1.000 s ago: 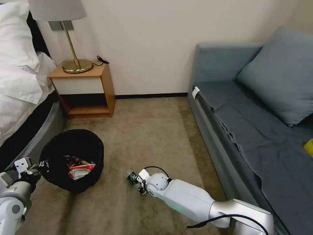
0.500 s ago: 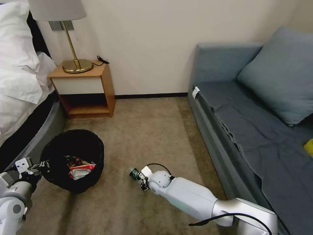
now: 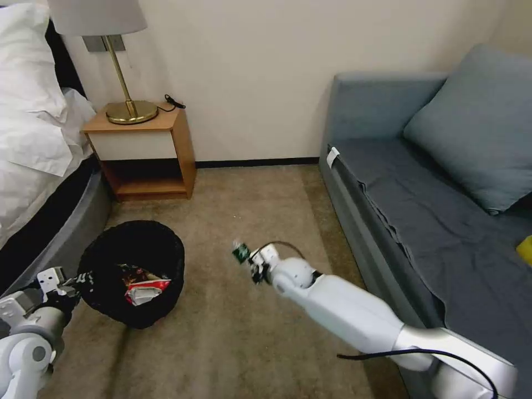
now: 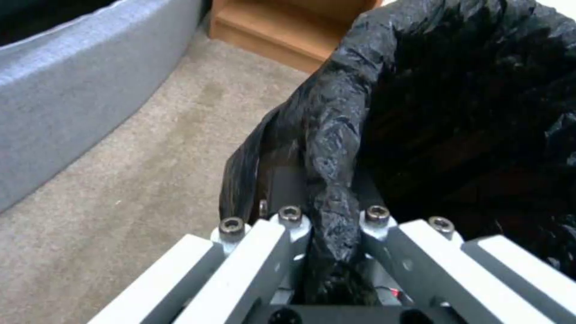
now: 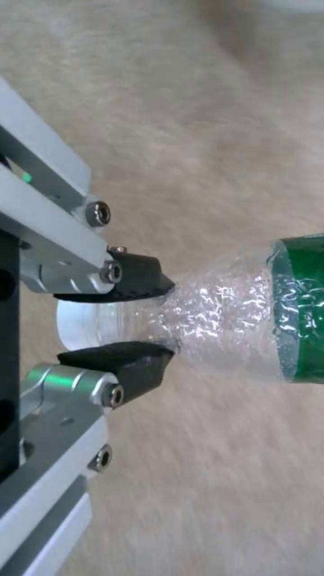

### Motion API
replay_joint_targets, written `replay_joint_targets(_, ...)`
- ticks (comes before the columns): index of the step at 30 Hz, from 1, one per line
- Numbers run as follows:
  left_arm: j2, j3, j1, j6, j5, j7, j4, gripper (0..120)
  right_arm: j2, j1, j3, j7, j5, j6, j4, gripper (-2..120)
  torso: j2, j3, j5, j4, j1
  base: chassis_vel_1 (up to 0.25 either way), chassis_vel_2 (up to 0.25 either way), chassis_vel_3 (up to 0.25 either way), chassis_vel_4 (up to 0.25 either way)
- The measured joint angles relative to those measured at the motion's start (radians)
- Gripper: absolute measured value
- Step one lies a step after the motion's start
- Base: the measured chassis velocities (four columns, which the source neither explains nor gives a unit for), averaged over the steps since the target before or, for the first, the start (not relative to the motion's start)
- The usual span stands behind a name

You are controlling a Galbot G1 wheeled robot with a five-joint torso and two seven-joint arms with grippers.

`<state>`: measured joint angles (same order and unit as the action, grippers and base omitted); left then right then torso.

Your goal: Pick up the trash bin, then pick up the garbage on the floor and place it into the trash bin.

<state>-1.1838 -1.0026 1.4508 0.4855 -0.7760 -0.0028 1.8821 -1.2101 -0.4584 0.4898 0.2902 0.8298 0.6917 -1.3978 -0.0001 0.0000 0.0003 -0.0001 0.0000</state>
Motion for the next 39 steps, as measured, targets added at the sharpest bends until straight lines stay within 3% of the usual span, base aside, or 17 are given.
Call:
replay_joint_targets(6, -0.006, 0.016, -0.003, 0.005, 0.011, -0.003, 0.014, 3, 0.044, 0.027, -0.071, 0.063, 0.067, 0.005, -0.149, 12, 0.0, 0.0, 0.0, -0.0001, 0.0, 0.0, 0.0, 0.0, 0.0)
replay_joint_targets(12, -0.013, 0.02, -0.001, 0.008, 0.018, -0.005, 0.021, 3, 0.061, 0.082, -0.057, 0.13, 0.158, -0.019, -0.297, 12, 0.0, 0.0, -0.0001, 0.0001, 0.0, 0.0, 0.0, 0.0, 0.0)
replay_joint_targets(19, -0.018, 0.021, 0.001, 0.01, 0.021, -0.006, 0.026, 3, 0.013, 0.167, 0.026, 0.153, 0.214, -0.062, -0.415, 12, 0.0, 0.0, -0.0003, 0.0002, 0.0, 0.0, 0.0, 0.0, 0.0)
replay_joint_targets(27, -0.023, 0.021, 0.0, 0.013, 0.023, -0.008, 0.028, 3, -0.054, 0.213, 0.159, 0.147, 0.225, -0.092, -0.46, 12, 0.0, 0.0, -0.0005, 0.0002, 0.0, 0.0, 0.0, 0.0, 0.0)
replay_joint_targets(39, -0.033, 0.026, 0.002, 0.018, 0.025, -0.008, 0.04, 3, -0.131, 0.135, 0.279, 0.098, 0.149, -0.112, -0.405, 12, 0.0, 0.0, -0.0004, 0.0001, 0.0, 0.0, 0.0, 0.0, 0.0)
